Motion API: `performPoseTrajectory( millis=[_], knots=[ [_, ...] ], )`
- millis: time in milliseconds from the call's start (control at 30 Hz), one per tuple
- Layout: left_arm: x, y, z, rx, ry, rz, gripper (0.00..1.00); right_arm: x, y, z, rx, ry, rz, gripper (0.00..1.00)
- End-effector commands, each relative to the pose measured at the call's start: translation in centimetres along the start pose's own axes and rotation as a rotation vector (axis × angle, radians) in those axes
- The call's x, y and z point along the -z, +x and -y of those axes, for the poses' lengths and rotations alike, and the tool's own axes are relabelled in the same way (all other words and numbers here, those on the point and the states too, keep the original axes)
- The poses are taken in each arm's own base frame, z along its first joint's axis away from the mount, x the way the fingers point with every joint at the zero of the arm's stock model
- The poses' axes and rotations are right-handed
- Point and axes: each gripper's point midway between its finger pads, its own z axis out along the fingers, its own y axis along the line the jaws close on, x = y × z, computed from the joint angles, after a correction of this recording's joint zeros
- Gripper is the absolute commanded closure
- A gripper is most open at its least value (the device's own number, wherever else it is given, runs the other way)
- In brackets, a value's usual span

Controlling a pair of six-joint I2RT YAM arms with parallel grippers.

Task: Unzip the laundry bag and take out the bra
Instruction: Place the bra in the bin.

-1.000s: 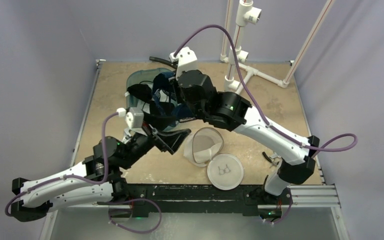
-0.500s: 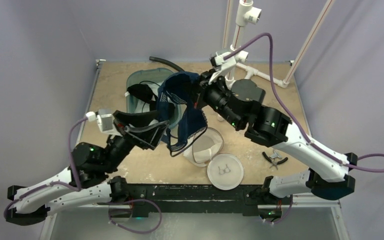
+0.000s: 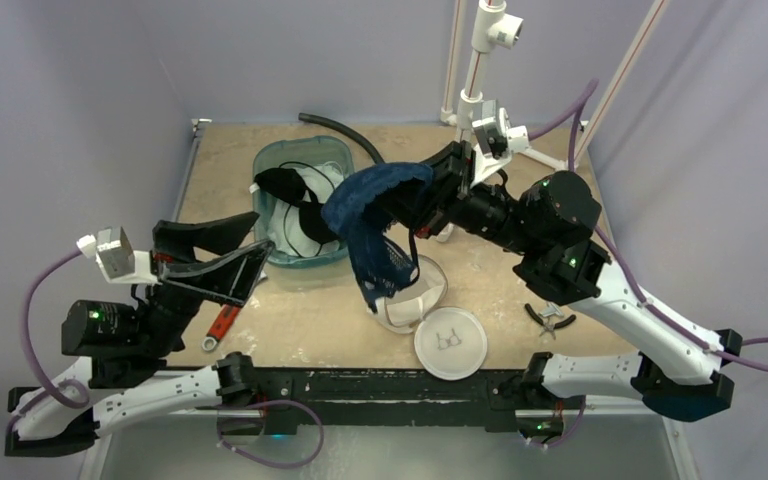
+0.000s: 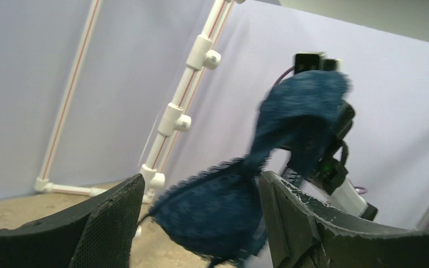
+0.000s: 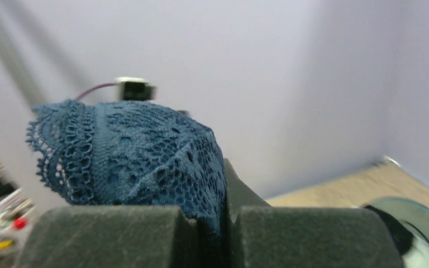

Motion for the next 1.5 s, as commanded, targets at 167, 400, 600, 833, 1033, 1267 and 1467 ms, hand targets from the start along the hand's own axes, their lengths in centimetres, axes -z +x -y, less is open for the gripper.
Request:
performPoseTrajectory(
  millis=[167, 400, 600, 833, 1033, 1267, 1467],
  knots=[
    [-3.0, 5.1, 0.5, -0.110, 0.004, -0.174, 0.26, 1.7, -3.0, -9.8, -0.034, -0.547, 0.044, 1.00],
    [-3.9, 4.9, 4.5, -0.088, 0.203, -0.175, 0.20, 2.3, -3.2, -10.8, -0.049, -0.610, 0.038, 1.00],
    [-3.9, 5.4, 4.7, -0.070, 0.210, -0.182, 0.18, 1.4, -3.4, -9.2, -0.047, -0.501, 0.058, 1.00],
    [-3.9, 6.4, -0.4, -0.076, -0.062, -0.180, 0.19, -0.4, -4.6, -2.1, 0.000, -0.083, 0.140, 1.00],
    [-1.4, 5.5, -5.3, -0.051, -0.317, -0.130, 0.20, -0.3, -3.8, 6.8, 0.048, 0.399, 0.115, 1.00],
    [0.1, 8.3, -7.6, -0.043, -0.412, -0.169, 0.07, 0.8, -0.5, 13.8, 0.071, 0.788, 0.025, 1.00],
    [-2.1, 11.5, -6.1, -0.066, -0.302, -0.177, 0.06, 0.9, 0.7, 15.5, 0.040, 0.906, -0.017, 1.00]
  ],
)
